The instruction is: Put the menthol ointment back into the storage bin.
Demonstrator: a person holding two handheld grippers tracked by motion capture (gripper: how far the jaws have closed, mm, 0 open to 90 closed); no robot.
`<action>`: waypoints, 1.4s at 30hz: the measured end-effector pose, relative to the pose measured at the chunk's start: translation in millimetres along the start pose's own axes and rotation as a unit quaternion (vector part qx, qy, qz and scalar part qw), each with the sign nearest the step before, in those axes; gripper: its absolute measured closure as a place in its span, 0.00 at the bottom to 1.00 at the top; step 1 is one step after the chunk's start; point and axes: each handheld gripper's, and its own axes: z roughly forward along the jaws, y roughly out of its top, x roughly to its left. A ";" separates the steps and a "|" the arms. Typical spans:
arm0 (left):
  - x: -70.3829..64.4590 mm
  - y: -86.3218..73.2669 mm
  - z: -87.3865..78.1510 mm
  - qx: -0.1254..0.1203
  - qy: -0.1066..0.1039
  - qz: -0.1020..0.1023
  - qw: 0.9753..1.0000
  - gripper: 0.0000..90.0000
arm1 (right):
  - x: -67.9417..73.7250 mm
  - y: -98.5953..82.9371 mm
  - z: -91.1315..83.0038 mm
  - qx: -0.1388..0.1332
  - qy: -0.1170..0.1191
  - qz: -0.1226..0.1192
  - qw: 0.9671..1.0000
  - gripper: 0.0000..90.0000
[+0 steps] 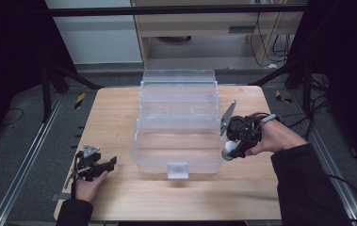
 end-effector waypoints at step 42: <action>0.6 0.8 -0.7 -0.005 0.000 -0.003 1.000 0.34 | -34.9 28.0 67.8 -0.008 0.009 -0.006 1.000 0.56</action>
